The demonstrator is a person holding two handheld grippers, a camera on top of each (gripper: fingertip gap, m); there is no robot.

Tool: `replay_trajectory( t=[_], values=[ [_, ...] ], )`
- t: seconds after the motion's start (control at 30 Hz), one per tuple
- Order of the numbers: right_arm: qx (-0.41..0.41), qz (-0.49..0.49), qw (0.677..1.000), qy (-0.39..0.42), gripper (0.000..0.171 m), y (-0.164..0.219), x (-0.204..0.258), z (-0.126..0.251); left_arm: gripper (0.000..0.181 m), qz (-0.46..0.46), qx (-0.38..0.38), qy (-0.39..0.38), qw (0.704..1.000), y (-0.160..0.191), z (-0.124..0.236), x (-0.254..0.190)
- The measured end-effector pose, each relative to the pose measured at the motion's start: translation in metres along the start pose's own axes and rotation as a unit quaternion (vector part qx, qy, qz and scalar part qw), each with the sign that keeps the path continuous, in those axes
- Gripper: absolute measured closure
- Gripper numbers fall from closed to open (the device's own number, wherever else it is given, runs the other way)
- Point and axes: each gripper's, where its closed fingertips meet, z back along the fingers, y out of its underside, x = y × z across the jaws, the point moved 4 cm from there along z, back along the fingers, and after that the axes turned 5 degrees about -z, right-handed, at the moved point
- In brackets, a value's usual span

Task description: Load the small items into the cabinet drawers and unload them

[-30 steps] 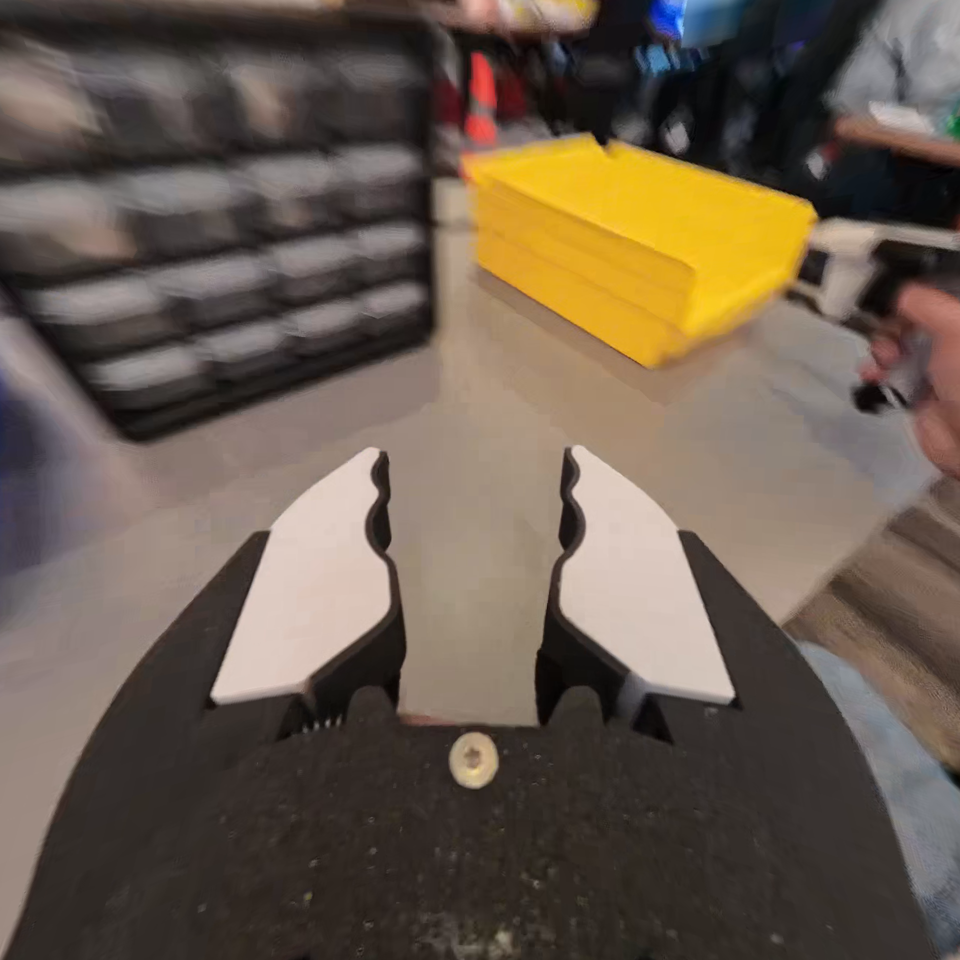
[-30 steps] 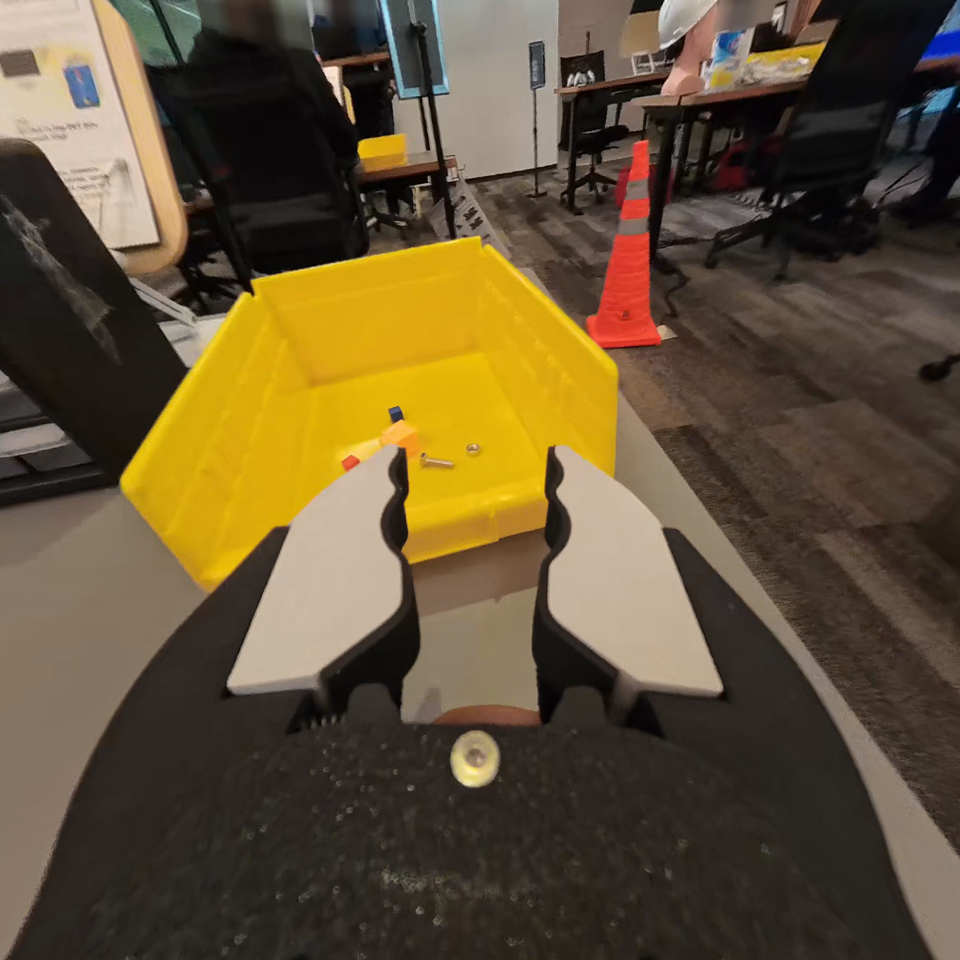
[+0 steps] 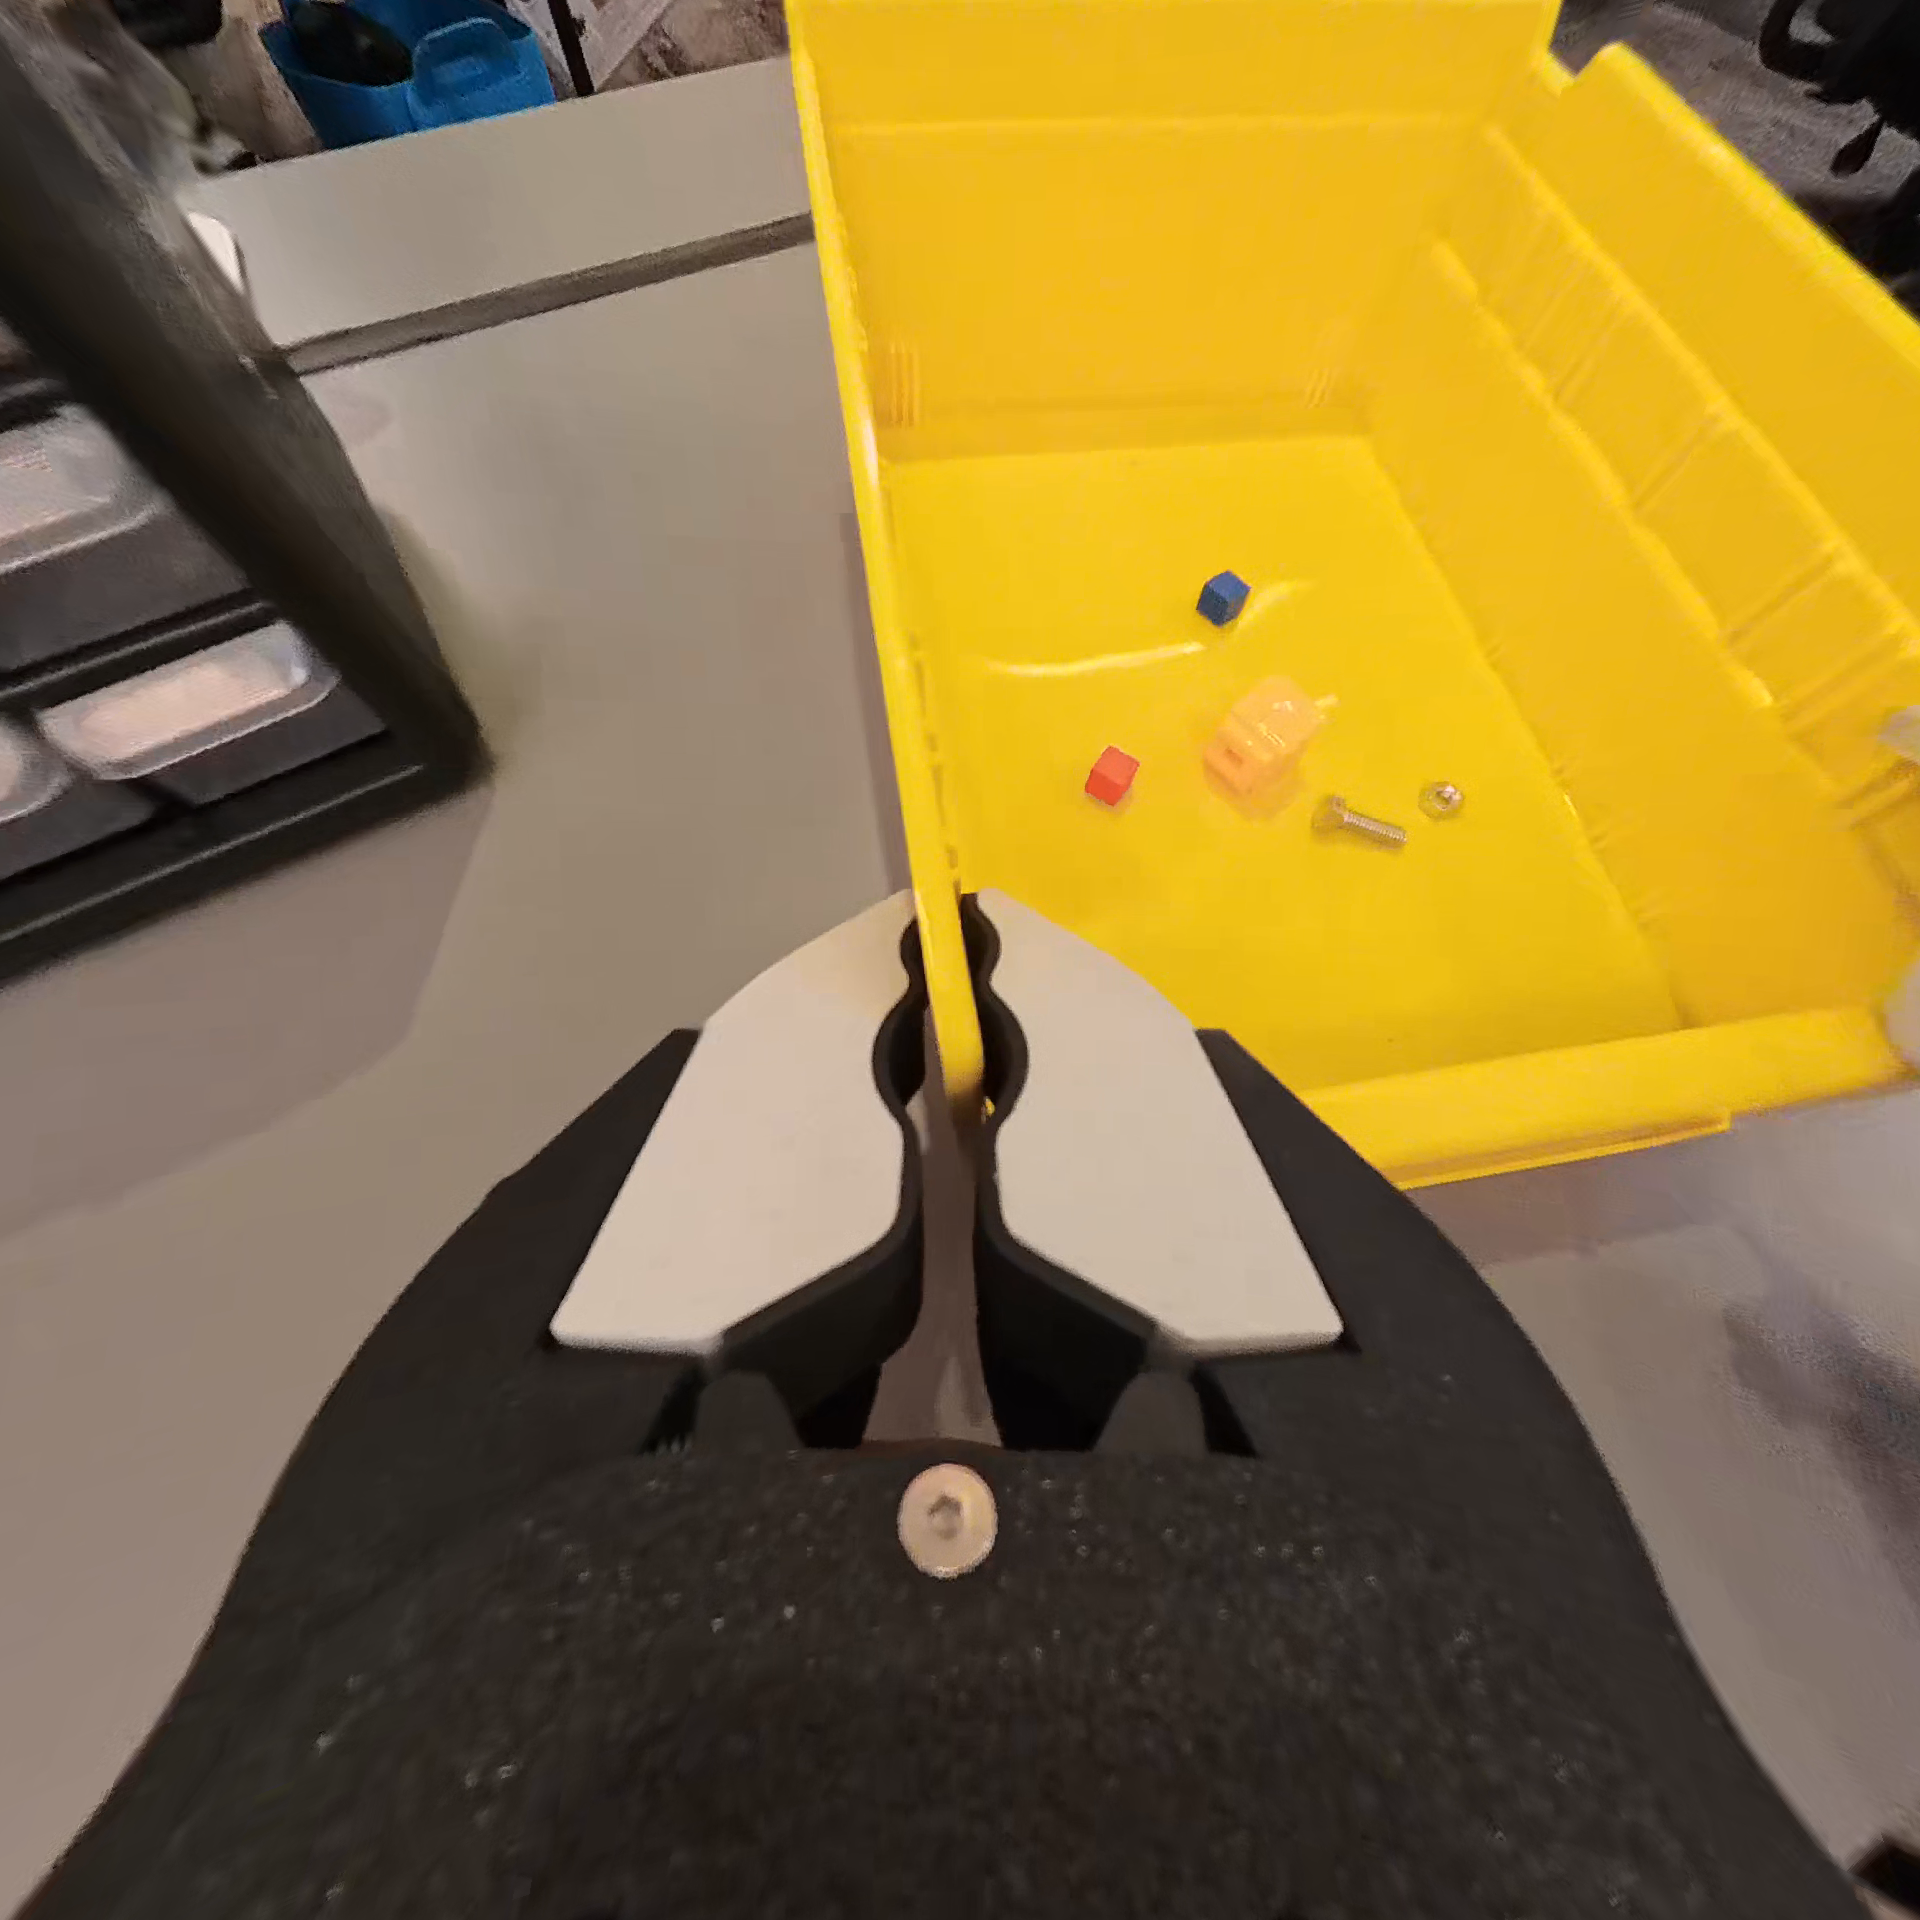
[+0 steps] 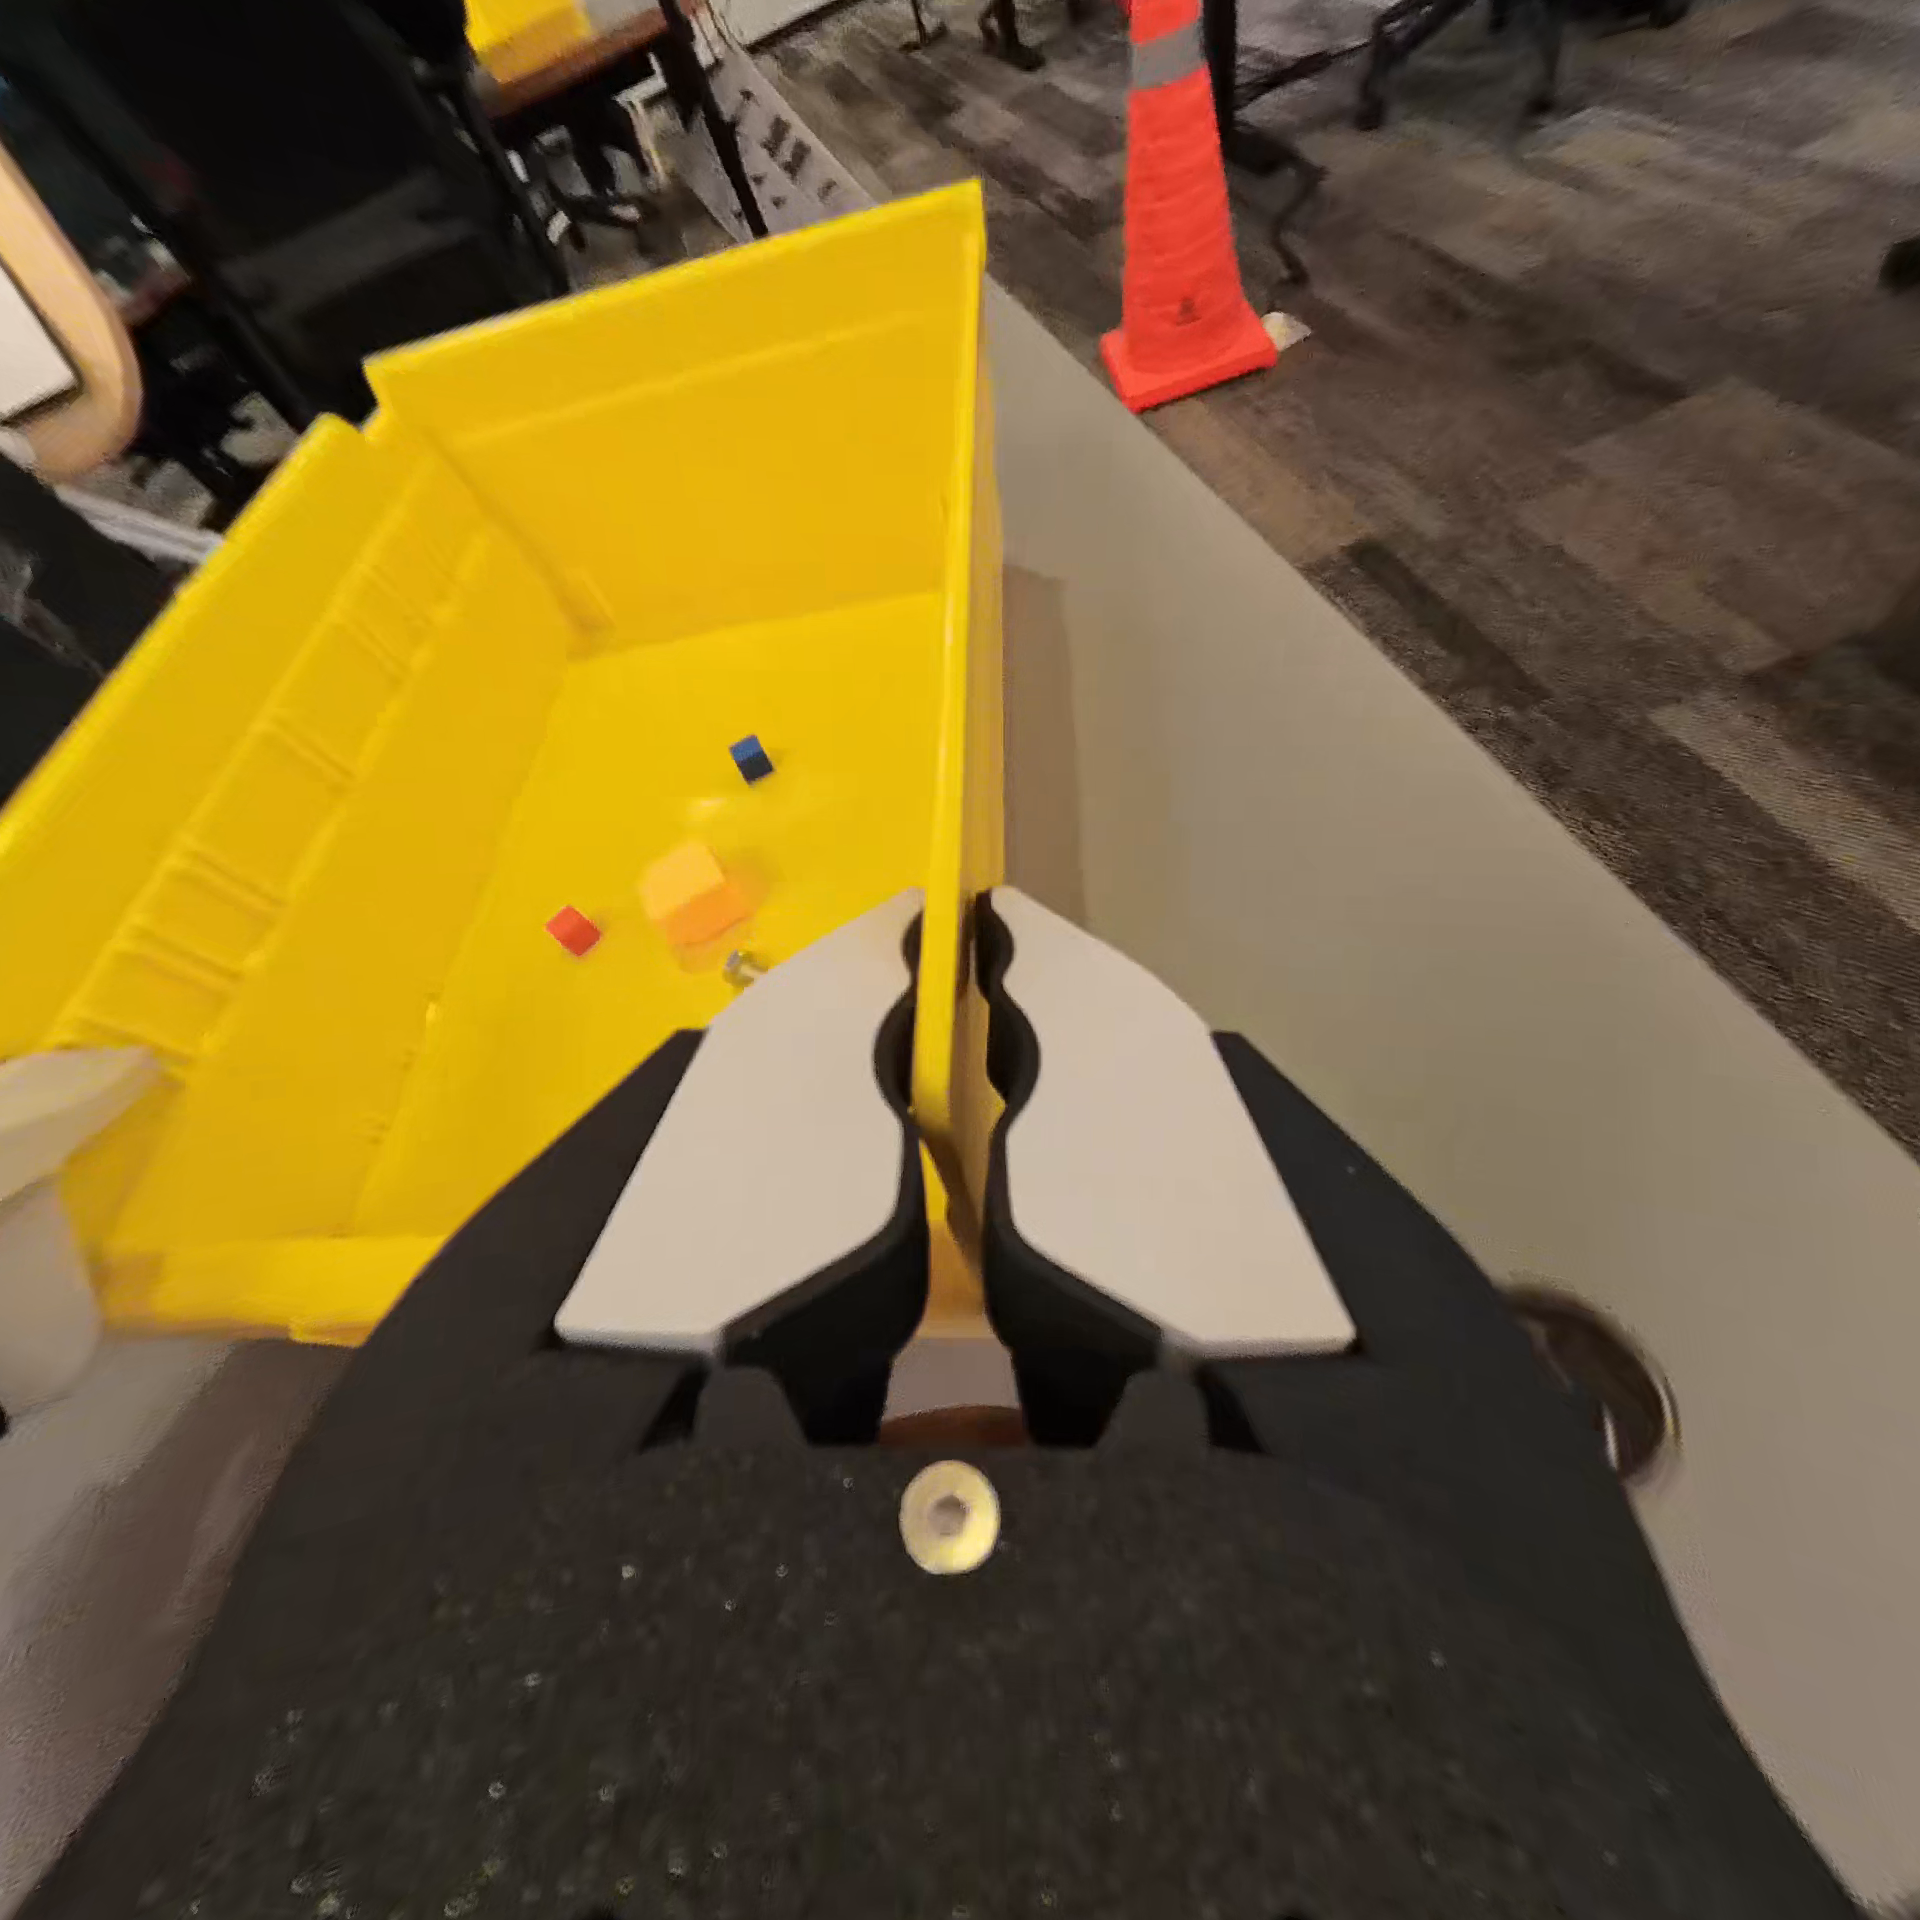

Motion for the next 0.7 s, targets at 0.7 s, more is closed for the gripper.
replay_trajectory(
  t=[0.7],
  values=[
    [0.013,0.064,0.992,-0.107,0.166,0.151,0.226,0.14,0.174,0.046,0.008,-0.084,0.995,0.174,0.242,0.166]
  ],
)
